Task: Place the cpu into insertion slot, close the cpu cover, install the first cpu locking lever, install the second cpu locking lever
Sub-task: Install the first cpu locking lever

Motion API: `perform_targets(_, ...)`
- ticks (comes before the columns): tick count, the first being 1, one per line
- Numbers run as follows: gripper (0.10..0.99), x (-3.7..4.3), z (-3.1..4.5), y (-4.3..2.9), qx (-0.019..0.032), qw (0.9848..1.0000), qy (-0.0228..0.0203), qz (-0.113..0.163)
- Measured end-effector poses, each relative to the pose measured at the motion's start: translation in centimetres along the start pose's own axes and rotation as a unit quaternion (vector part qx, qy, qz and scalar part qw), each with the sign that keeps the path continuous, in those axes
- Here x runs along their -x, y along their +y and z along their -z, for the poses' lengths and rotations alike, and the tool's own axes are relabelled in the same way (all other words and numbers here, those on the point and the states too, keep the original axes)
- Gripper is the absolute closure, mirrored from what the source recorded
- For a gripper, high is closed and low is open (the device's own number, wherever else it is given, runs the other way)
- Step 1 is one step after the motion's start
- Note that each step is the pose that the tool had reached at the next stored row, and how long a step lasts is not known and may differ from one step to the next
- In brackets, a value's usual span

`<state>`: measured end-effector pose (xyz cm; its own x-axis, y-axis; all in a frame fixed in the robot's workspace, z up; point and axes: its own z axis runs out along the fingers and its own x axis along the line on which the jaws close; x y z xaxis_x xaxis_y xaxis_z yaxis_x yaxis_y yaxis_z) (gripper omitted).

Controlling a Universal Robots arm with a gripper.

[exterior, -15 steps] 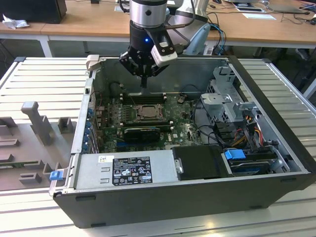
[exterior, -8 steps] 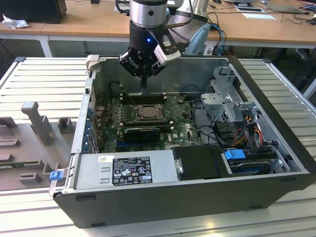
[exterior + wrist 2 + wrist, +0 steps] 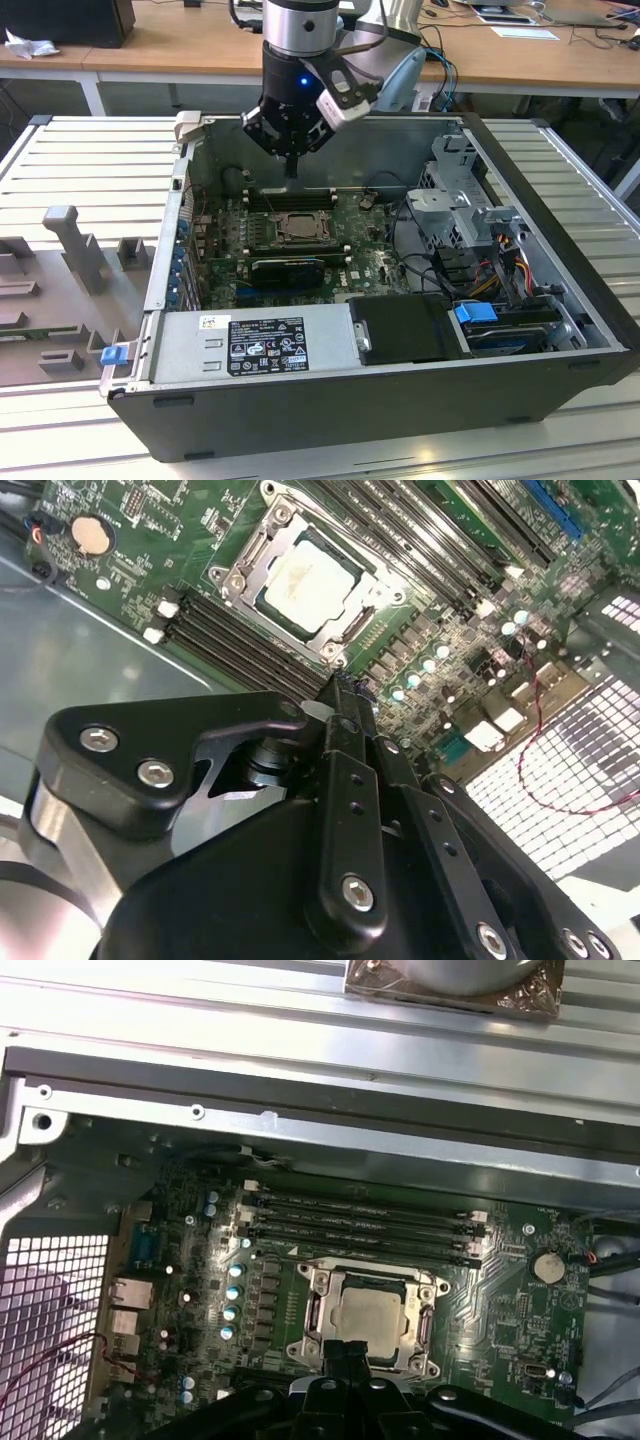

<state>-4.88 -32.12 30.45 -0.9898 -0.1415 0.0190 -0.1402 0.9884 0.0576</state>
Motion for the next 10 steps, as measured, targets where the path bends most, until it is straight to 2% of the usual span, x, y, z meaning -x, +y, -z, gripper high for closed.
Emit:
perform_targets(5,0.980,-0.01,-0.01,0.00,-0.0005,0.9997,0.0012,0.025)
perform_targets(7,0.980,-0.48,-0.14,0.07,0.0009,0.9996,-0.0006,0.027)
perform_targets(10,0.980,-0.74,-0.49,0.08,0.0009,0.9998,-0.0020,0.021)
